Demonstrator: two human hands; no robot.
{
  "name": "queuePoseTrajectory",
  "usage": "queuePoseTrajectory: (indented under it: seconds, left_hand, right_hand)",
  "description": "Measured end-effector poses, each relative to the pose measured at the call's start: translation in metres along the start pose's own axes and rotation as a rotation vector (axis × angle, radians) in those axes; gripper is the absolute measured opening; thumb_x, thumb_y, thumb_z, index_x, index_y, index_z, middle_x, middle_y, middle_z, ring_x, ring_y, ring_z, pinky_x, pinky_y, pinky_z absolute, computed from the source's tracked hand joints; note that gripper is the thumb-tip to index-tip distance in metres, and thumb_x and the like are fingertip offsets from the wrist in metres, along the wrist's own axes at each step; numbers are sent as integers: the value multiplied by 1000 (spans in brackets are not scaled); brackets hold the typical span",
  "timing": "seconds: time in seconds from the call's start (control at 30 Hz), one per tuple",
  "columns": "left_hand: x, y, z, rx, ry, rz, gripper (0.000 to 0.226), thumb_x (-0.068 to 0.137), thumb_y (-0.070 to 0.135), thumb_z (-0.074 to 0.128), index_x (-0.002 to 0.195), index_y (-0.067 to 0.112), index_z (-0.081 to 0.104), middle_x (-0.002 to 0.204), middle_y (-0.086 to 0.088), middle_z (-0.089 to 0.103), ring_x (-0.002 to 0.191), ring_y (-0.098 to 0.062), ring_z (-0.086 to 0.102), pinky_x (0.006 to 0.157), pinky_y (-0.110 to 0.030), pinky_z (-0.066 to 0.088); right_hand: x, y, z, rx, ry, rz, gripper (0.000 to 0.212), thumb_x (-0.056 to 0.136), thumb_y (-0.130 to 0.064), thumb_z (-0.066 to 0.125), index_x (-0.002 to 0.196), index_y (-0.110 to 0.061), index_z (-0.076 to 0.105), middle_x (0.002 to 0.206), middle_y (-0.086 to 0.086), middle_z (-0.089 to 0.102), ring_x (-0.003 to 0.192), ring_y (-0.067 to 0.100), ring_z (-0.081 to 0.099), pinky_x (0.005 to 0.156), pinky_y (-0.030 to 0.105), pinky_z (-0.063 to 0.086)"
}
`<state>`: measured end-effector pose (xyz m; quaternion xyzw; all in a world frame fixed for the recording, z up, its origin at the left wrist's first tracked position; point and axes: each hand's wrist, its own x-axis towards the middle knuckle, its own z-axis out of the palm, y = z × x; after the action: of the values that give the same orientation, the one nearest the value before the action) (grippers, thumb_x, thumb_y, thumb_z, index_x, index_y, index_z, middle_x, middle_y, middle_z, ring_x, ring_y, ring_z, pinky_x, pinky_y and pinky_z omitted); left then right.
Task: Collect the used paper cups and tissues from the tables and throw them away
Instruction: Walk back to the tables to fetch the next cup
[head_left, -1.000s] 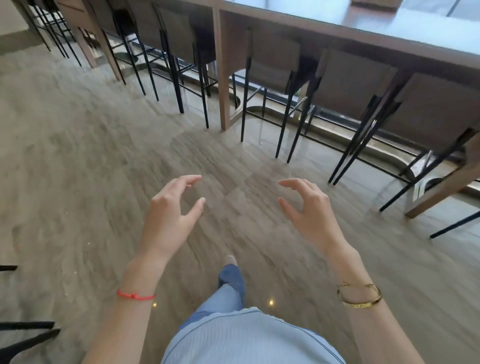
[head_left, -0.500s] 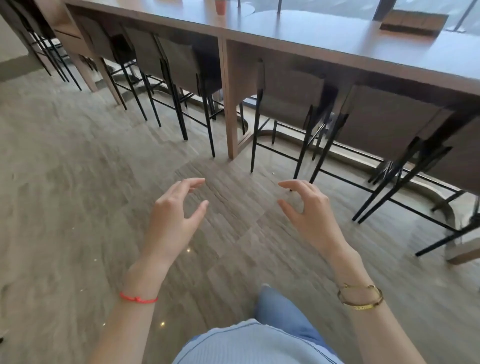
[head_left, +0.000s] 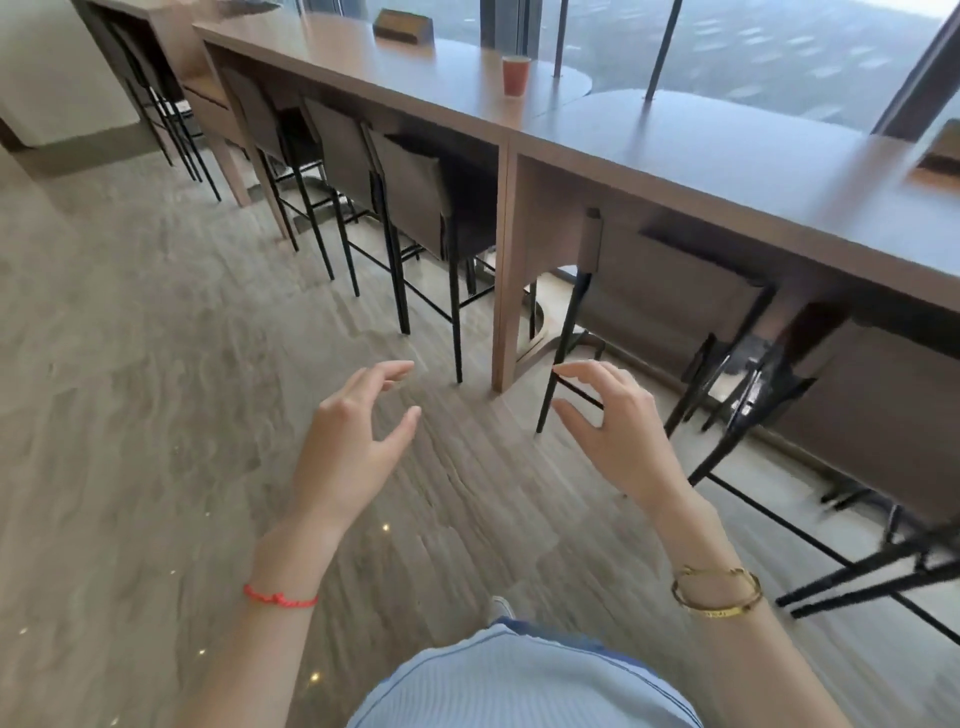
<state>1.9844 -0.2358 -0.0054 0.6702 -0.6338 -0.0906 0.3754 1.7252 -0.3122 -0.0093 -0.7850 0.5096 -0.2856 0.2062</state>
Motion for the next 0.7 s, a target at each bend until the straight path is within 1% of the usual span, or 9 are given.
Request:
queuePoseTrajectory:
  seconds: [0.13,0.27,0.3,0.4,0.43,0.47,0.57,0.7]
  left_hand:
    - [66,-12,15,14,28,-28,40,85,23,70,124,26,59,116,15,63,107,2,57,93,-3,34]
    - [132,-31,25,18,42,-58,40,85,22,70,123,26,59,115,15,63,107,1,58,94,-5,36]
    - [148,-38,28,23,43,-65,39,85,22,70,123,26,59,115,15,63,107,1,58,94,-5,35]
    - [200,-57,39,32,34,-75,40,85,21,70,123,25,59,115,14,63,107,0,58,92,-3,34]
    - [219,-64,43,36,30,-68,40,85,21,71,123,25,60,115,14,63,106,0,58,92,-2,34]
    - [238,-72,48,40,23,-60,40,85,21,71,123,26,60,114,14,63,106,0,58,91,-1,33]
    - [298,-95,58,47,9,-57,40,86,25,69,124,29,58,115,16,62,107,2,57,90,0,32]
    - [388,-126,70,26,-13,-35,40,87,25,69,125,30,57,118,17,62,110,2,57,92,1,31]
  right_hand:
    - [84,15,1,3,-1,-42,30,91,-26,62,121,-23,59,117,-11,60,113,8,51,93,16,31]
    - [163,29,9,-20,-47,-57,32,91,-27,63,122,-22,58,117,-9,61,109,9,53,86,5,30]
    - [181,32,12,-20,-51,-63,32,91,-27,62,122,-22,58,117,-8,61,109,9,53,86,7,31]
    - [234,41,23,-4,-44,-70,33,90,-26,62,122,-21,59,119,-7,61,110,11,53,89,18,35]
    - [252,44,28,0,-37,-71,32,90,-26,61,122,-20,59,119,-6,61,110,11,53,90,19,35]
    - [271,48,32,2,-33,-68,32,91,-26,61,122,-20,59,119,-7,61,110,11,53,90,18,35]
    - [330,58,48,-1,-16,-56,32,91,-25,63,122,-20,60,120,-6,61,110,8,51,87,6,29]
    - [415,66,65,8,20,-26,32,91,-26,63,122,-22,59,121,-7,60,111,8,52,87,6,29]
